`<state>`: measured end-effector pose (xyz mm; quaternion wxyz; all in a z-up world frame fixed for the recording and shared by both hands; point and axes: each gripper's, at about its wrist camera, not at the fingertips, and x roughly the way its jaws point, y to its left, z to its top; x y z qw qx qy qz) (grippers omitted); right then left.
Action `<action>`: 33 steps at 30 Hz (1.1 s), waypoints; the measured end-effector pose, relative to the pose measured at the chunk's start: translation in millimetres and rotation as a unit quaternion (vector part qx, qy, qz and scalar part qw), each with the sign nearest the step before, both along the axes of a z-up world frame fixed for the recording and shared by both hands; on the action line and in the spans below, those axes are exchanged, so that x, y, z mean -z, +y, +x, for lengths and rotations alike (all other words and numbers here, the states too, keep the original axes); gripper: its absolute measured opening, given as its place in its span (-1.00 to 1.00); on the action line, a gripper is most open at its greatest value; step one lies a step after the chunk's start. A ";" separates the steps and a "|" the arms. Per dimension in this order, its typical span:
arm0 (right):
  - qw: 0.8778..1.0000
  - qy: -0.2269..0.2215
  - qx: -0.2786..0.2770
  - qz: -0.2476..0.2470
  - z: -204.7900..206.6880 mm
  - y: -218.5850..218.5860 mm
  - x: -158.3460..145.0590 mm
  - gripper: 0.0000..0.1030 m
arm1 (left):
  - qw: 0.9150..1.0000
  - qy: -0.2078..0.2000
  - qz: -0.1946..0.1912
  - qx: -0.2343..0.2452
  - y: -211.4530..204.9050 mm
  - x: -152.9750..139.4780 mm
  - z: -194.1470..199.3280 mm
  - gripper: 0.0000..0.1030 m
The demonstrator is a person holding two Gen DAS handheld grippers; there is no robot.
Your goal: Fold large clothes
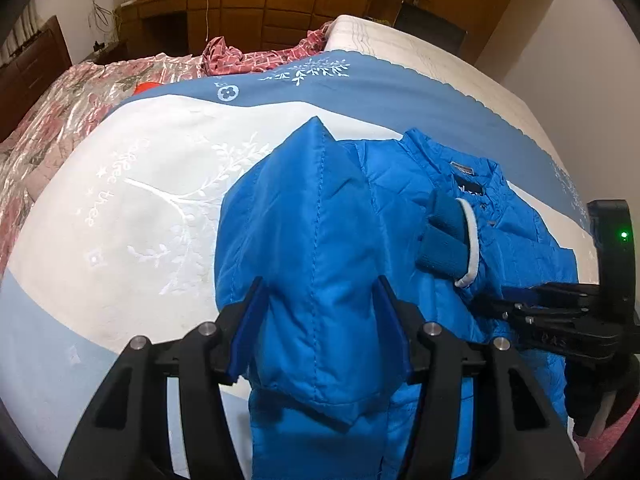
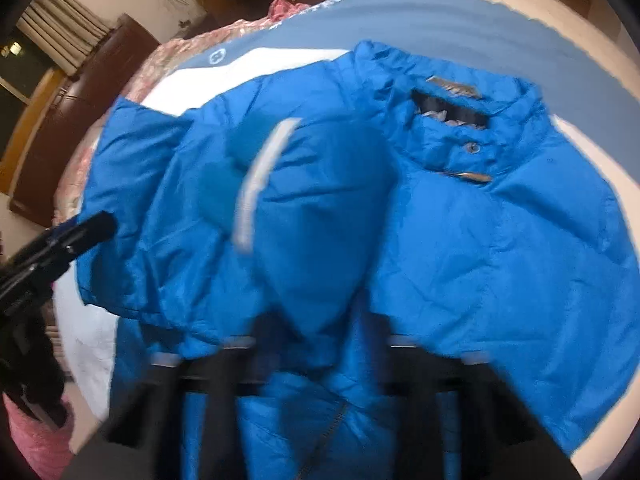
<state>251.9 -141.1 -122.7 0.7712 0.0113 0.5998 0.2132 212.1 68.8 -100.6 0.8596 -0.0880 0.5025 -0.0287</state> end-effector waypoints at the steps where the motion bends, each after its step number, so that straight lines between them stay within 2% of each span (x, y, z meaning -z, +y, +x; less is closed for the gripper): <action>1: 1.000 -0.006 0.006 0.008 -0.3 -4.0 -2.0 -0.66 | 1.000 -0.001 0.001 0.000 -1.4 -0.4 0.5 0.03; 4: 0.999 -0.023 0.028 0.025 -3.6 -24.0 -15.5 -0.71 | 1.000 -0.011 -0.008 0.003 -3.3 -6.8 -1.2 0.03; 7: 0.994 -0.024 0.068 0.077 -9.3 -62.3 -33.8 -0.71 | 1.000 -0.026 -0.010 0.012 -11.9 -12.2 -2.5 0.03; 10: 0.982 -0.013 0.121 0.141 -15.1 -108.1 -42.2 -0.71 | 0.999 -0.029 -0.012 0.029 -26.2 -11.1 -0.5 0.03; 11: 0.974 -0.001 0.147 0.171 -19.6 -129.9 -39.5 -0.70 | 0.999 -0.026 -0.011 0.033 -31.5 -8.0 1.3 0.03; 12: 0.970 0.009 0.161 0.183 -22.0 -142.6 -35.9 -0.65 | 0.999 -0.019 -0.007 0.038 -37.8 -2.7 4.0 0.03; 13: 0.966 0.022 0.174 0.192 -25.5 -156.5 -29.2 -0.52 | 0.999 -0.013 -0.004 0.041 -41.2 1.5 6.0 0.03; 16: 0.965 0.029 0.215 0.146 -37.0 -184.1 -15.9 -0.24 | 0.998 0.011 0.030 0.053 -56.3 23.5 12.8 0.03; 18: 0.964 0.025 0.225 0.139 -47.1 -198.2 -14.2 -0.12 | 0.997 0.021 0.042 0.054 -59.9 32.6 13.4 0.03; 20: 0.964 0.017 0.226 0.142 -54.1 -206.1 -17.9 0.21 | 0.998 0.018 0.038 0.056 -59.1 31.2 11.0 0.03; 21: 0.965 0.010 0.223 0.140 -56.5 -206.9 -20.6 0.45 | 0.998 0.014 0.031 0.056 -58.3 28.0 10.5 0.03; 24: 0.968 0.006 0.217 0.123 -55.7 -200.9 -20.2 0.49 | 0.998 0.003 0.028 0.058 -58.4 20.5 10.4 0.03; 27: 0.965 0.038 0.237 0.103 -54.9 -205.7 -2.3 0.49 | 0.998 0.002 0.034 0.060 -56.7 19.9 7.9 0.03; 32: 0.951 0.056 0.260 0.154 -55.2 -217.6 17.0 0.45 | 0.998 0.010 0.028 0.051 -48.6 28.7 7.7 0.03; 33: 0.948 0.057 0.264 0.172 -49.7 -219.3 19.0 0.36 | 0.998 0.014 0.027 0.048 -47.4 30.8 8.8 0.03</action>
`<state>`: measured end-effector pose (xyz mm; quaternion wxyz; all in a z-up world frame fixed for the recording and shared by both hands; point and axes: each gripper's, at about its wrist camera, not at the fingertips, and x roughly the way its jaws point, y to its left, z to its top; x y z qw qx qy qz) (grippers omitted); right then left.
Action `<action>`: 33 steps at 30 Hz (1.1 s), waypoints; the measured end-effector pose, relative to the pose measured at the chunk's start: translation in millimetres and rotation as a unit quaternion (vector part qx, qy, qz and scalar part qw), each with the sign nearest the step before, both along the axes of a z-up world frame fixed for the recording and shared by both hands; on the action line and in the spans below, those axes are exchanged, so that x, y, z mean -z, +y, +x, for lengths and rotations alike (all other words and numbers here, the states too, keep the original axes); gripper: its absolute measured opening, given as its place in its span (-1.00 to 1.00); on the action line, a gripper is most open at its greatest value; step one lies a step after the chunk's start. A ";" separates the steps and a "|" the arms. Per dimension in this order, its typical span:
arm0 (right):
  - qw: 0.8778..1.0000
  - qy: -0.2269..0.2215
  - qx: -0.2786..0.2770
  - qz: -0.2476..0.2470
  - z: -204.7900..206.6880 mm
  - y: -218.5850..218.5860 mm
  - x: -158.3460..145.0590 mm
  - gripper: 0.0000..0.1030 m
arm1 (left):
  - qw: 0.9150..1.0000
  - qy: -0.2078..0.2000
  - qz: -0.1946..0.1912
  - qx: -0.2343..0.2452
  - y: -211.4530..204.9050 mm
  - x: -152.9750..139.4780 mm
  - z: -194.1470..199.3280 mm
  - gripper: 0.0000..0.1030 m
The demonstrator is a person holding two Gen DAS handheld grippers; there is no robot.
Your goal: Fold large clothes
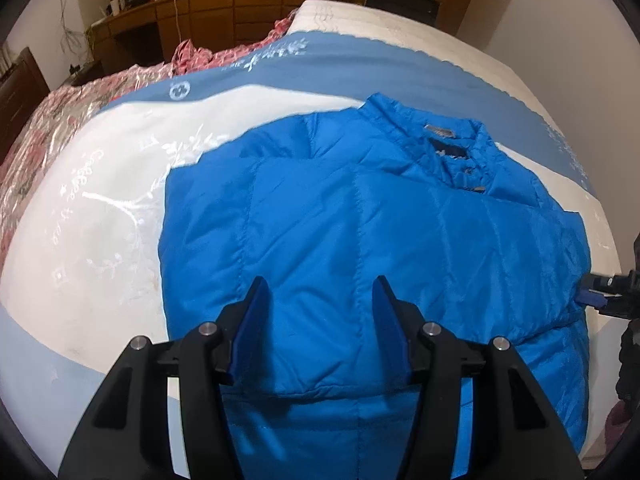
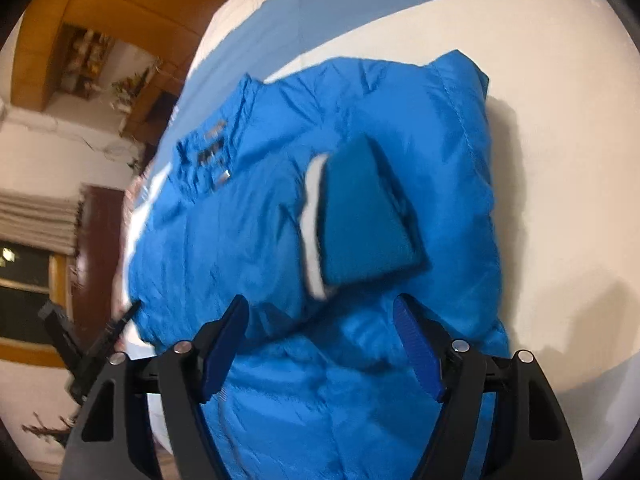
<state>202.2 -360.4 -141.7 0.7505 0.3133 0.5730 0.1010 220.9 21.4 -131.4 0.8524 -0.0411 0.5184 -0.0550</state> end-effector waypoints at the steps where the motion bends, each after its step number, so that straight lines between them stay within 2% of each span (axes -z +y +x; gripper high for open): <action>1: 1.000 -0.003 -0.001 0.016 7.0 0.4 1.9 0.21 | 1.000 0.002 -0.001 -0.003 -0.2 2.5 1.2 0.03; 2: 1.000 -0.004 -0.005 0.022 14.6 2.7 3.8 0.11 | 1.000 0.001 -0.001 -0.005 -1.4 3.0 2.1 0.03; 4: 1.000 0.003 -0.009 -0.005 25.2 7.9 5.2 -0.41 | 1.000 -0.004 0.000 -0.002 -5.3 0.4 3.4 0.03; 7: 0.999 -0.024 -0.014 -0.023 24.2 10.2 -8.8 -0.55 | 1.000 -0.010 -0.004 0.002 -8.1 -3.2 4.7 0.03; 9: 0.997 -0.040 -0.003 -0.058 14.6 5.4 -22.6 -0.55 | 1.000 -0.008 0.007 0.000 -9.0 0.0 6.6 0.03; 11: 0.996 -0.030 0.007 -0.081 6.8 0.5 -21.6 -0.55 | 1.000 -0.002 0.002 0.009 -9.7 6.0 7.8 -0.01; 14: 0.998 -0.003 0.003 -0.058 6.0 -7.8 2.1 -0.50 | 0.999 0.007 0.026 0.019 -18.2 20.9 12.0 0.00; 16: 0.999 0.000 0.004 -0.034 6.2 -10.5 10.0 -0.45 | 0.999 0.008 0.043 0.020 -23.2 24.0 12.0 0.01; 18: 0.999 -0.012 0.009 -0.050 -1.7 -14.7 -2.7 -0.33 | 0.999 0.008 0.044 0.023 -24.6 16.6 8.0 0.02; 22: 0.987 -0.070 0.028 -0.145 -24.1 -12.5 -49.2 -0.28 | 1.000 -0.014 0.013 0.020 -20.0 -8.6 -5.6 0.05; 25: 0.987 -0.093 0.000 -0.129 -20.5 1.1 -59.1 -0.28 | 1.000 -0.018 0.004 0.019 -22.9 -12.1 -4.6 0.07; 27: 0.987 -0.084 -0.016 -0.134 -9.0 9.4 -50.1 -0.28 | 1.000 -0.001 0.011 0.019 -27.9 -1.4 1.3 0.07; 31: 0.986 -0.024 -0.032 -0.163 9.7 14.9 -7.0 -0.31 | 0.999 0.027 0.025 0.028 -32.7 29.7 8.6 0.07; 33: 0.987 -0.029 -0.034 -0.152 11.8 13.4 2.7 -0.30 | 0.999 0.025 0.022 0.029 -30.6 34.6 8.2 0.07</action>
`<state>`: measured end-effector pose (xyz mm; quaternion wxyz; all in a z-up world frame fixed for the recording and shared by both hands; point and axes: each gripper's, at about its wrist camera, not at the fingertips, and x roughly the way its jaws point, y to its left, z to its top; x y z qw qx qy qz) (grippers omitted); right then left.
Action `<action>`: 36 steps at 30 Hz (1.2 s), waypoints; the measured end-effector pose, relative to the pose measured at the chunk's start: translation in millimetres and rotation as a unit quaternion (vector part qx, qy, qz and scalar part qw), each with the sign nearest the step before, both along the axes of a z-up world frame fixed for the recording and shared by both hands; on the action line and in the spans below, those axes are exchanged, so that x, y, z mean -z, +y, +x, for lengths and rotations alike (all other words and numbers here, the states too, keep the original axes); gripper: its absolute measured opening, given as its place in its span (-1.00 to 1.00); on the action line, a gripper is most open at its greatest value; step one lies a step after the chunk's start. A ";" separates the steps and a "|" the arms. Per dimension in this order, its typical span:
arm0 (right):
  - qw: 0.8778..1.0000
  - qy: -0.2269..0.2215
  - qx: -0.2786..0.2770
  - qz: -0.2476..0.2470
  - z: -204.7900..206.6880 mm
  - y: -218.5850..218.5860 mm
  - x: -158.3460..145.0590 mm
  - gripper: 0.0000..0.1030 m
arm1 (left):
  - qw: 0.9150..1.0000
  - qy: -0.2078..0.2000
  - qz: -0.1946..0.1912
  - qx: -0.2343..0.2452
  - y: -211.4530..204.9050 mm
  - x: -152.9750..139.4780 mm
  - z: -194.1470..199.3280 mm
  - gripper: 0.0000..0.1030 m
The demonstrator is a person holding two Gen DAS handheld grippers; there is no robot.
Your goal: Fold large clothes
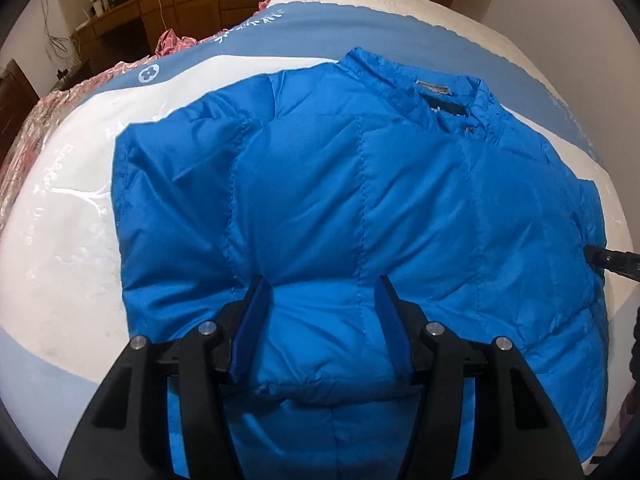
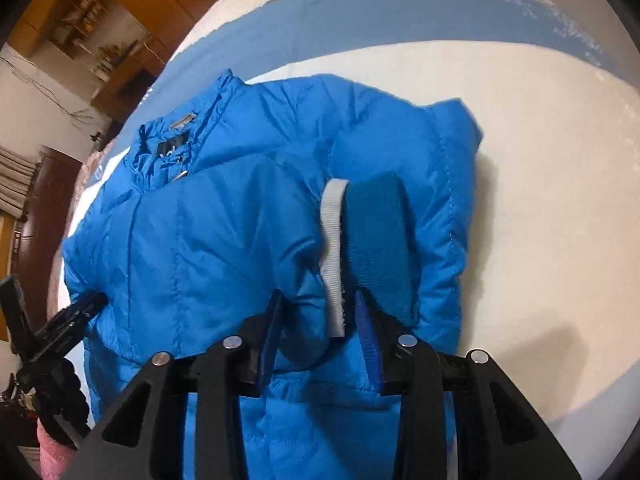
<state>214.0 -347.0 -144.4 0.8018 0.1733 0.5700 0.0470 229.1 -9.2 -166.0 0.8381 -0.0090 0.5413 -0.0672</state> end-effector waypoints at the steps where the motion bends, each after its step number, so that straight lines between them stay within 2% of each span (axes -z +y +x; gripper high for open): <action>1: 1.000 -0.001 -0.003 -0.002 0.5 0.0 0.9 -0.30 | 1.000 0.000 -0.003 -0.002 0.4 0.1 0.4 0.07; 4: 1.000 -0.001 -0.013 -0.005 -3.4 -1.0 -7.0 -0.30 | 1.000 0.006 -0.003 -0.013 1.9 -8.1 -1.6 0.06; 6: 1.000 -0.018 -0.012 0.016 -17.0 -3.9 -22.9 -0.27 | 1.000 -0.008 -0.007 -0.019 8.5 -28.8 -16.3 0.06; 7: 0.999 -0.034 -0.014 0.027 -27.5 -6.5 -33.1 -0.18 | 1.000 -0.017 -0.009 -0.018 12.1 -38.2 -24.8 0.08; 10: 0.997 -0.065 -0.024 0.047 -73.0 -21.2 -58.2 0.03 | 0.999 -0.034 -0.009 -0.018 32.3 -63.7 -64.2 0.24; 12: 0.995 -0.070 -0.033 0.063 -104.1 -30.8 -64.7 0.12 | 0.999 -0.025 -0.009 -0.019 50.7 -68.9 -97.4 0.39; 15: 0.994 -0.065 -0.042 0.083 -154.9 -42.1 -61.3 0.25 | 0.999 0.005 -0.005 -0.033 76.6 -60.3 -144.9 0.41; 21: 0.995 -0.027 -0.048 0.083 -241.3 -50.6 -35.8 0.32 | 0.994 0.068 -0.049 -0.069 109.6 -26.8 -225.7 0.42; 24: 0.994 -0.008 -0.050 0.095 -270.8 -48.3 -23.3 0.34 | 0.990 0.084 -0.080 -0.077 112.3 -14.5 -249.3 0.43; 29: 0.991 0.013 -0.050 0.122 -292.6 -39.3 0.0 0.34 | 0.987 0.100 -0.107 -0.068 102.5 1.7 -265.6 0.43; 31: 0.991 0.021 -0.047 0.122 -295.3 -35.4 9.1 0.34 | 0.985 0.106 -0.118 -0.068 97.5 9.3 -268.6 0.38; 32: 0.991 0.024 -0.046 0.124 -296.1 -32.7 14.0 0.34 | 0.984 0.110 -0.123 -0.066 95.9 12.3 -269.3 0.28; 33: 0.991 0.025 -0.046 0.127 -296.1 -29.5 18.2 0.34 | 0.983 0.114 -0.127 -0.067 93.6 15.4 -268.9 0.10; 35: 0.990 0.022 -0.049 0.128 -295.9 -23.2 20.8 0.22 | 0.983 0.112 -0.131 -0.067 89.5 17.3 -269.1 -0.07; 36: 0.991 0.021 -0.053 0.124 -294.2 -18.6 21.4 0.00 | 0.983 0.111 -0.131 -0.067 87.6 16.7 -269.4 -0.27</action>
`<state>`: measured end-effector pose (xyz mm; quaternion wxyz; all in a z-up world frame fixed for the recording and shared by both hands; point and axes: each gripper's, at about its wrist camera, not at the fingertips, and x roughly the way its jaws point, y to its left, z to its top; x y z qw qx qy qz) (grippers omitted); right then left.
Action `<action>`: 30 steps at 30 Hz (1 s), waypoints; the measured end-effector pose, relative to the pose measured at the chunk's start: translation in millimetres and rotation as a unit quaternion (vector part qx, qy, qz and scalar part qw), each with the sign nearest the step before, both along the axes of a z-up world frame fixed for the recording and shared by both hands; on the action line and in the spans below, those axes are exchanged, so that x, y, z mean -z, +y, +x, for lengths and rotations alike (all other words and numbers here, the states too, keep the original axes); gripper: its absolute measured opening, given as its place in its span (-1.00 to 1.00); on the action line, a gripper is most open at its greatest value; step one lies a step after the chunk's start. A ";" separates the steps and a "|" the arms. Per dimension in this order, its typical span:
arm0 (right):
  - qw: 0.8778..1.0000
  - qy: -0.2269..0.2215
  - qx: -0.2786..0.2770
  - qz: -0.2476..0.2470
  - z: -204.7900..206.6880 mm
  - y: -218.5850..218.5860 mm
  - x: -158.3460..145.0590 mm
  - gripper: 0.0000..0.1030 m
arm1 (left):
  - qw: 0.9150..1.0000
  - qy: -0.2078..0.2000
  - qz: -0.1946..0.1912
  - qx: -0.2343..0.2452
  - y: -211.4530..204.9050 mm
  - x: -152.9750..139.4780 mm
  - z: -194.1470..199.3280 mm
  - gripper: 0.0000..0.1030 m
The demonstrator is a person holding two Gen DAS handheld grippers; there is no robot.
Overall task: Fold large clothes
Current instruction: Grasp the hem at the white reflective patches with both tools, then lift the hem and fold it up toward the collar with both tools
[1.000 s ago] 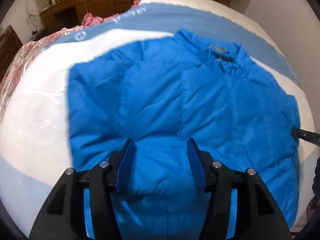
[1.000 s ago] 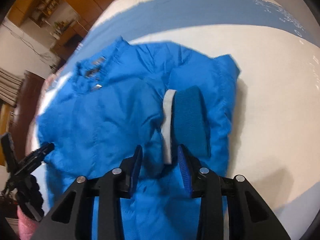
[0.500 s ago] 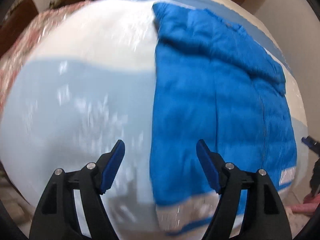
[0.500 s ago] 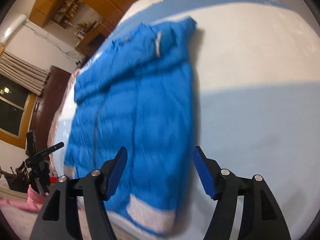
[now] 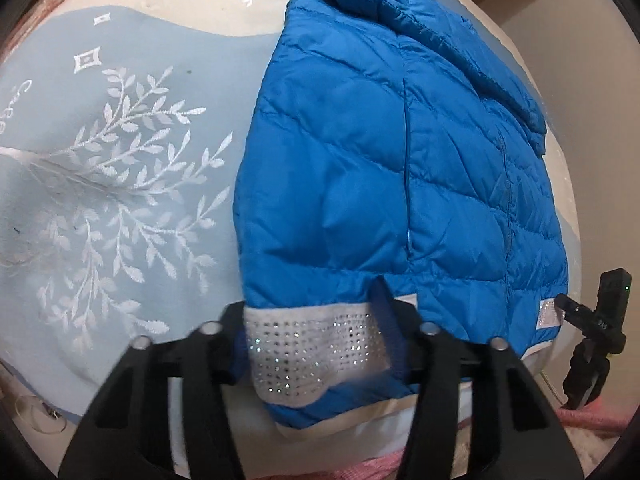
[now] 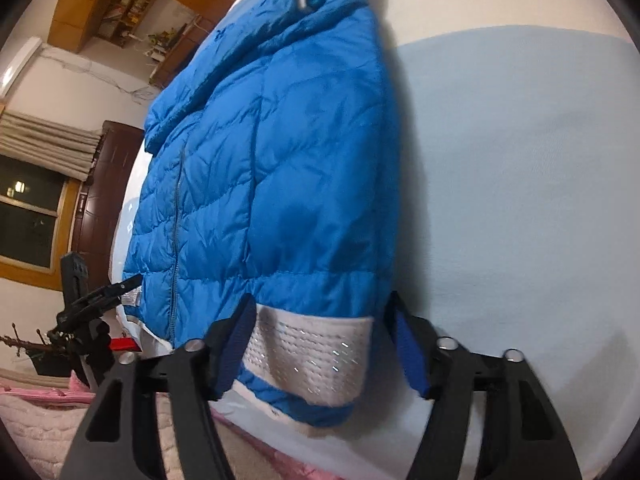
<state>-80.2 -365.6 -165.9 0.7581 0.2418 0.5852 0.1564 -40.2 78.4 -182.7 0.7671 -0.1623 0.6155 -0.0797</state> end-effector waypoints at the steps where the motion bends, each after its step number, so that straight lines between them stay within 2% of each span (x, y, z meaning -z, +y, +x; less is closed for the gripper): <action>1: 1.000 0.000 -0.003 -0.001 1.5 3.4 0.2 -0.20 | 1.000 -0.001 -0.001 0.002 -0.9 -1.2 0.4 -0.36; 3: 1.000 0.003 -0.004 0.002 4.2 6.0 0.2 -0.51 | 1.000 -0.005 -0.010 0.000 -1.1 -4.4 0.6 -0.68; 4: 1.000 0.002 -0.004 0.007 4.4 6.0 -1.3 -0.62 | 1.000 -0.008 -0.017 -0.001 0.7 -6.6 0.0 -0.72; 7: 1.000 -0.011 -0.003 0.024 -1.0 3.7 -11.5 -0.72 | 0.999 -0.025 -0.030 0.001 4.2 -18.6 -5.4 -0.78; 12: 0.999 -0.022 -0.015 0.026 -16.9 5.8 -24.3 -0.76 | 0.999 -0.033 -0.037 0.009 12.0 -30.0 -19.7 -0.79; 15: 1.000 -0.003 -0.013 0.017 -21.1 4.8 -12.0 -0.76 | 0.999 -0.013 -0.028 0.011 16.9 -13.3 -22.8 -0.77; 18: 0.999 0.019 0.006 0.032 -17.0 -0.5 6.9 -0.75 | 0.999 0.007 -0.049 -0.006 26.6 6.7 -17.2 -0.74; 20: 0.999 0.025 0.016 0.045 -15.4 -3.7 12.2 -0.75 | 0.999 0.008 -0.052 -0.006 25.4 6.6 -14.4 -0.74; 23: 0.999 0.020 0.011 0.038 -14.1 -4.1 5.6 -0.75 | 0.999 0.003 -0.052 0.002 23.1 -2.6 -11.4 -0.78; 27: 0.998 -0.010 0.006 0.059 -14.2 -5.8 -23.0 -0.76 | 0.994 -0.029 -0.108 -0.006 33.7 -34.8 -6.9 -0.79; 30: 0.996 -0.035 0.006 0.078 -4.1 -9.0 -47.7 -0.76 | 0.989 -0.063 -0.131 0.000 34.8 -65.3 3.9 -0.79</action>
